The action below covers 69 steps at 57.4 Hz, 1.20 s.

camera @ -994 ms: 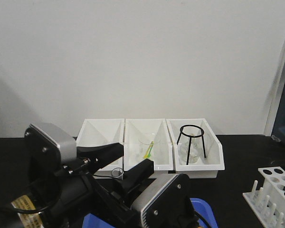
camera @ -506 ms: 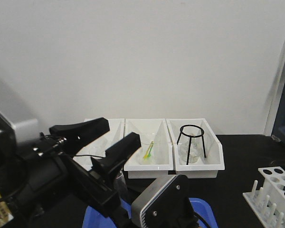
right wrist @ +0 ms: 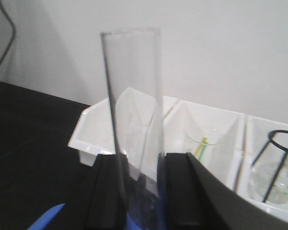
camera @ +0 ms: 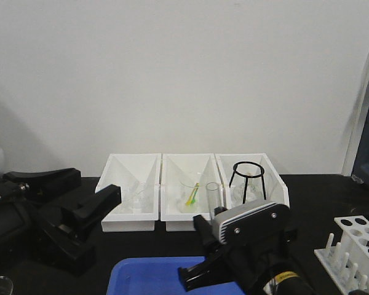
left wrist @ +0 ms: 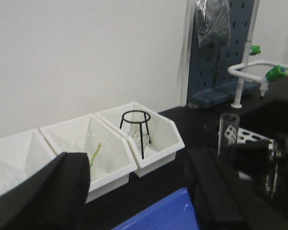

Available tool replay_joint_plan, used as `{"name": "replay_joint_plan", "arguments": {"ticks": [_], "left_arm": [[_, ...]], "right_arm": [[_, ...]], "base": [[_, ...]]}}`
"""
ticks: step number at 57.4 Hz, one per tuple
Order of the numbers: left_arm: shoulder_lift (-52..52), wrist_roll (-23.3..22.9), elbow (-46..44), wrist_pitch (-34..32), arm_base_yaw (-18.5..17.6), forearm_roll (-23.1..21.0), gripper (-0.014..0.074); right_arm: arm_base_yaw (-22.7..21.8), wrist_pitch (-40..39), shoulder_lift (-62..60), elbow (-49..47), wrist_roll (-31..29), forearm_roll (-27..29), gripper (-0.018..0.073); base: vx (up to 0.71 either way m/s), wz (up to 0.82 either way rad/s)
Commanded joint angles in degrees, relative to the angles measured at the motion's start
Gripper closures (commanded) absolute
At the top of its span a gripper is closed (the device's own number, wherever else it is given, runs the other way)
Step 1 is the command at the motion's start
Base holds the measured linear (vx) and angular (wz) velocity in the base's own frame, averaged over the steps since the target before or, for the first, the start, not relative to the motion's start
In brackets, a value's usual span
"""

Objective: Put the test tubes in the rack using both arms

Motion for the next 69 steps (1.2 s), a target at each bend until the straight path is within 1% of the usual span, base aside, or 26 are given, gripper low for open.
{"name": "replay_joint_plan", "arguments": {"ticks": [1,12,25,35,42,47,54,58,69], "left_arm": [[-1.1,2.0,-2.0,-1.8,0.2,-0.4,0.0066],[-1.1,2.3,-2.0,0.6,0.2,-0.4,0.0066],[-1.1,2.3,-2.0,1.3,0.2,-0.4,0.0066],[-1.1,2.3,-2.0,2.4,0.2,-0.4,0.0066],[-1.1,2.3,-2.0,3.3,0.2,-0.4,0.0066],[-1.1,2.3,-2.0,3.5,0.2,-0.4,0.0066],[-1.1,2.3,-2.0,3.6,0.2,-0.4,0.0066],[-1.1,2.3,-2.0,3.7,0.2,-0.4,0.0066],[-1.1,2.3,-2.0,3.7,0.2,-0.4,0.0066]], "right_arm": [[-4.2,-4.4,-3.3,-1.6,0.2,-0.3,0.0565],[-16.3,0.0,-6.4,-1.6,4.1,-5.0,0.0565],[-30.8,3.1,-9.1,-1.6,11.4,-9.4,0.0565],[-40.2,3.2,-9.3,-1.6,16.6,-14.9,0.0565],[-45.2,3.2,-9.3,-1.6,20.0,-18.8,0.0565],[-48.2,3.2,-8.4,-1.6,22.8,-21.1,0.0565],[-51.0,2.7,-5.7,-1.6,26.0,-24.5,0.0565],[-51.5,1.2,-3.5,-1.6,26.1,-25.8,0.0565],[-51.5,-5.7,2.5,-1.6,26.7,-27.0,0.0565]], "base": [[0.00,0.00],[0.00,0.00],[0.00,0.00],[0.00,0.00],[0.00,0.00],[0.00,0.00],[0.00,0.00],[0.00,0.00],[0.00,0.00]]}}
